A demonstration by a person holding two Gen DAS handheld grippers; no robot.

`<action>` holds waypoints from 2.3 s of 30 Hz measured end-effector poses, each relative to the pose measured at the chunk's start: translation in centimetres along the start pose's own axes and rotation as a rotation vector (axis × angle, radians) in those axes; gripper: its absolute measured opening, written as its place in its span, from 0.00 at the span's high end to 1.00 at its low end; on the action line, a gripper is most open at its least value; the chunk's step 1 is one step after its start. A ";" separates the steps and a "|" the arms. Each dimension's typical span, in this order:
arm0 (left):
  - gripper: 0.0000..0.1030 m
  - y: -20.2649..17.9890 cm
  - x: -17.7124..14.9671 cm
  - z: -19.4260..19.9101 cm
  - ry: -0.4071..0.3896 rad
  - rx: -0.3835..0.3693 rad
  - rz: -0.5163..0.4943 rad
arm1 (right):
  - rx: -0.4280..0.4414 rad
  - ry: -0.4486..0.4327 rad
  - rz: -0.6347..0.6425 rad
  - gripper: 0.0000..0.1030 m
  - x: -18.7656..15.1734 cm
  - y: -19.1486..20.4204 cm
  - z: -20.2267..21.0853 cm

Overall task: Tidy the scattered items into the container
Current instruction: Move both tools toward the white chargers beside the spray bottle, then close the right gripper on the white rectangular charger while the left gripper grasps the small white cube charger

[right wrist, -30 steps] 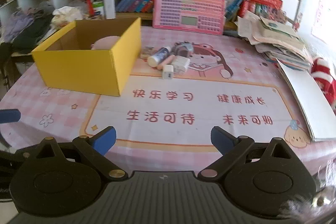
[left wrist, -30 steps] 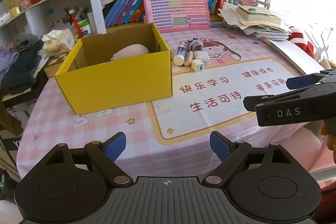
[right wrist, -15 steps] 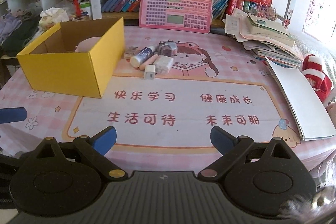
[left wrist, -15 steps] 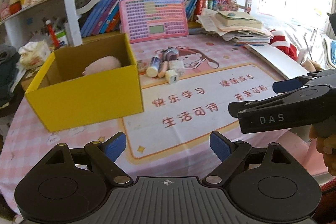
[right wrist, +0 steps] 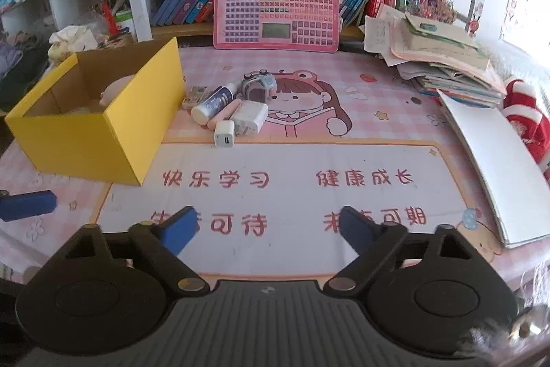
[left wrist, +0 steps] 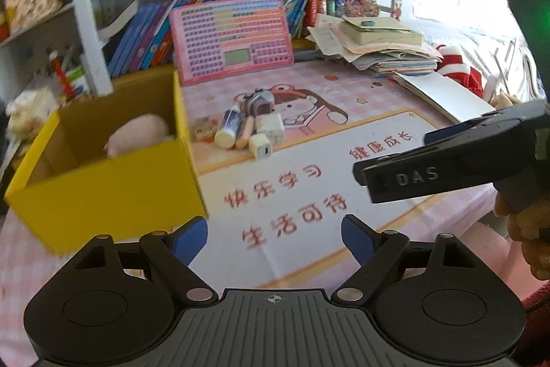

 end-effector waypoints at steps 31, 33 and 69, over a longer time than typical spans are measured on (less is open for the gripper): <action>0.58 0.0 7.0 -15.5 0.169 0.147 0.116 | 0.274 0.162 0.112 0.41 10.3 -1.2 -16.6; 0.58 0.1 6.9 -16.0 0.181 0.160 0.126 | 0.288 0.172 0.129 0.41 10.8 -0.6 -18.0; 0.65 2.3 7.6 -22.7 0.276 0.267 0.213 | 0.310 0.206 0.470 0.41 11.0 -0.2 -25.1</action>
Point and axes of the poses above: each gripper's, at about its wrist camera, not at the fingertips, and z roughly against the way its jaws point, y to its left, x to its top, the point moved 6 cm from there along -z, roughly the way its jaws point, and after that the axes turned 4 degrees about -z, right-handed, at the moved point
